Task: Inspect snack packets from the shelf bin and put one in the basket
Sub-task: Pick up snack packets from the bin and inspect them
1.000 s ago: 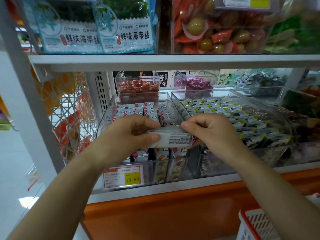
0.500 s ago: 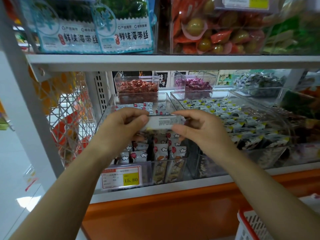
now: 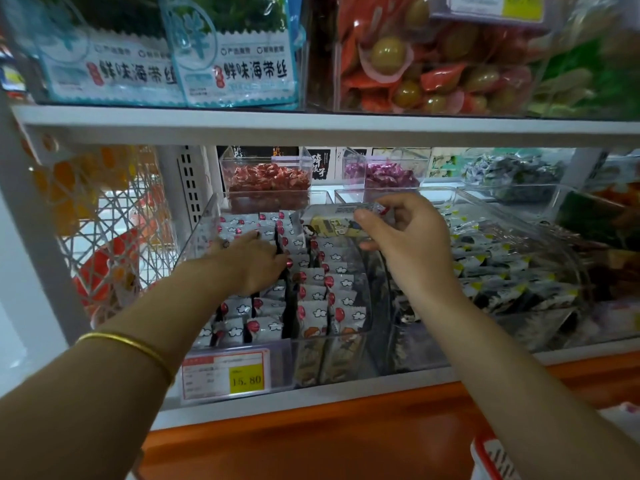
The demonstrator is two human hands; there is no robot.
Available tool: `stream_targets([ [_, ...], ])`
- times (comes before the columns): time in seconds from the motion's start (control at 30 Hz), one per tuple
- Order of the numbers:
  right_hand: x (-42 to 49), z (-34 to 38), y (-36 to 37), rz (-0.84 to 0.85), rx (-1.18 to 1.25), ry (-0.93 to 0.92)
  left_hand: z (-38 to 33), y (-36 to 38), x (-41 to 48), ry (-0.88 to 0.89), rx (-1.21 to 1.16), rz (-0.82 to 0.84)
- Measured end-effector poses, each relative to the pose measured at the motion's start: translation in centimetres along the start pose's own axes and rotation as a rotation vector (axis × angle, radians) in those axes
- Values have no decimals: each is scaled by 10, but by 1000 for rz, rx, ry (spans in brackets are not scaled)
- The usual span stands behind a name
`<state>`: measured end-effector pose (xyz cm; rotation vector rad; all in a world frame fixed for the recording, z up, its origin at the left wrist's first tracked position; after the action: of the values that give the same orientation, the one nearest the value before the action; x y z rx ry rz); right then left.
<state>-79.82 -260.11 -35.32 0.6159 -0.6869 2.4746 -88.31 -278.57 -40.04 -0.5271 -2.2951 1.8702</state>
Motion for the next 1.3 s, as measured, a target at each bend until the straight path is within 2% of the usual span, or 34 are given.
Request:
stream_targets([
  [0.3,38,29,56,132,-244,-200,-4,2,-26,51,-140,-93],
  [0.6,37,40,131,419,-608,-411,-10,4,-52,139,-314,-208],
  [0.73,34,31,151,567,-843,-460,5,-6,-53,136,-275,-303],
  [0.8,31,23,156,640,-974,-482,10,-4,-52,81,-221,-282],
  [0.87,31,17,156,697,-959,-442,11,2,-52,45,-183,-244],
  [0.93,34,17,153,690,-863,-395,9,7,-52,39,-191,-223],
  [1.07,53,27,145,448,-694,-354,8,9,-51,34,-227,-234],
  [1.2,66,30,161,416,-802,-404,7,8,-54,41,-235,-237],
  [1.3,65,25,176,423,-1001,-497,6,8,-57,42,-239,-246],
])
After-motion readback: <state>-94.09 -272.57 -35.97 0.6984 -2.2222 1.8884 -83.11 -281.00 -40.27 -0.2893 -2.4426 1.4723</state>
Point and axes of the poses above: each hand's wrist, its own x-axis towards the middle knuckle, its own y-axis out of the palm, z = x × y, the point moved 6 cm from there along x, towards the middle knuckle, and after that the axes turned 15 degrees about -x, right-handed, at the moved point
